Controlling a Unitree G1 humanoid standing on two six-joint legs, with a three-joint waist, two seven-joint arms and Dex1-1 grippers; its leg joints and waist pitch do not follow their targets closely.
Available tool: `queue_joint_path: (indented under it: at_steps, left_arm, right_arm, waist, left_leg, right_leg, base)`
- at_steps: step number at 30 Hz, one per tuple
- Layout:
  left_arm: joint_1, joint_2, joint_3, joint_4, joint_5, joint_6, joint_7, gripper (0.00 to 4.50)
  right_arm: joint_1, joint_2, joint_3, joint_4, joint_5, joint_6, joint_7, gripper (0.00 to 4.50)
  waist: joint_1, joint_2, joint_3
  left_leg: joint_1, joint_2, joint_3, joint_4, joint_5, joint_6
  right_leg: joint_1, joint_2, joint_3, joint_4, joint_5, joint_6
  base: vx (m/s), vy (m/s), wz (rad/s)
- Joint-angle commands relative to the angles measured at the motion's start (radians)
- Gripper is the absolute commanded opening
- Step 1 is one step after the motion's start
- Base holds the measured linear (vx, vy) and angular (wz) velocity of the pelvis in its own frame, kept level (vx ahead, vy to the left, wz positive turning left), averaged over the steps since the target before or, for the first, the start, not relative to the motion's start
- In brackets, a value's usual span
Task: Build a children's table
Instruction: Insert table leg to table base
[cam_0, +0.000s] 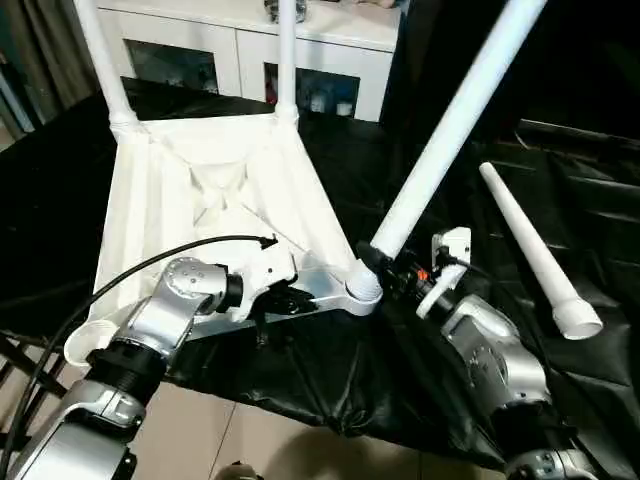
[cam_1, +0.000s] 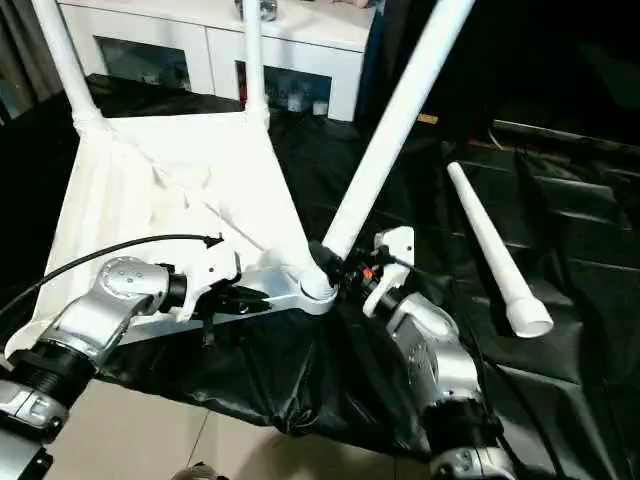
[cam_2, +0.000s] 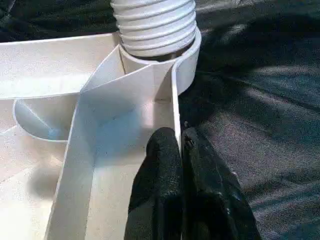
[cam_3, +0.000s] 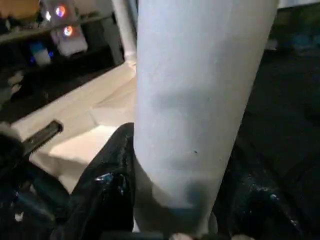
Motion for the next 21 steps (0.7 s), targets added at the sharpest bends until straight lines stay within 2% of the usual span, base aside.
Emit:
queue_joint_path:
  at_steps: [1,9,13,17,21]
  left_arm:
    - [-0.019,-0.013,0.003,0.009,-0.007,-0.029,0.011,0.00]
    - [-0.023,-0.013,0.005,0.021,0.001,-0.037,0.008,0.00]
    - [-0.020,-0.014,0.007,0.020,0.006,-0.038,0.008,0.00]
    - [-0.019,-0.013,0.007,0.019,0.006,-0.037,0.005,0.00]
    - [-0.022,-0.009,0.001,0.019,0.008,-0.039,-0.009,0.00]
  right_arm:
    - [0.044,-0.040,0.012,0.008,-0.053,0.017,0.008,1.88]
    - [0.065,-0.088,0.030,-0.032,-0.071,0.005,0.039,1.88]
    - [0.075,-0.109,0.031,-0.055,-0.073,0.011,0.040,1.88]
    - [0.071,-0.119,0.027,-0.060,-0.077,0.019,0.037,1.88]
    - [0.045,-0.130,0.050,-0.069,-0.086,0.047,0.052,1.88]
  waist:
    - [-0.016,0.012,-0.053]
    - [-0.016,0.009,-0.049]
    - [-0.017,0.008,-0.047]
    - [-0.017,0.008,-0.049]
    - [-0.018,0.008,-0.047]
  left_leg:
    - [0.014,0.037,-0.008,-0.091,-0.262,-0.030]
    - [0.008,0.037,-0.009,-0.094,-0.268,-0.022]
    - [0.012,0.039,-0.010,-0.095,-0.291,-0.024]
    - [0.009,0.039,-0.010,-0.095,-0.263,-0.019]
    - [0.009,0.038,-0.010,-0.096,-0.275,-0.021]
  right_leg:
    - [0.021,-0.067,0.036,-0.084,-0.192,-0.180]
    - [0.024,-0.068,0.037,-0.089,-0.233,-0.166]
    - [0.019,-0.069,0.038,-0.096,-0.288,-0.155]
    - [0.021,-0.068,0.037,-0.091,-0.240,-0.162]
    - [0.021,-0.068,0.037,-0.093,-0.259,-0.160]
  base:
    - [0.000,0.000,0.00]
    - [0.000,0.000,0.00]
    - [0.000,0.000,0.00]
    - [0.000,0.000,0.00]
    - [0.000,0.000,0.00]
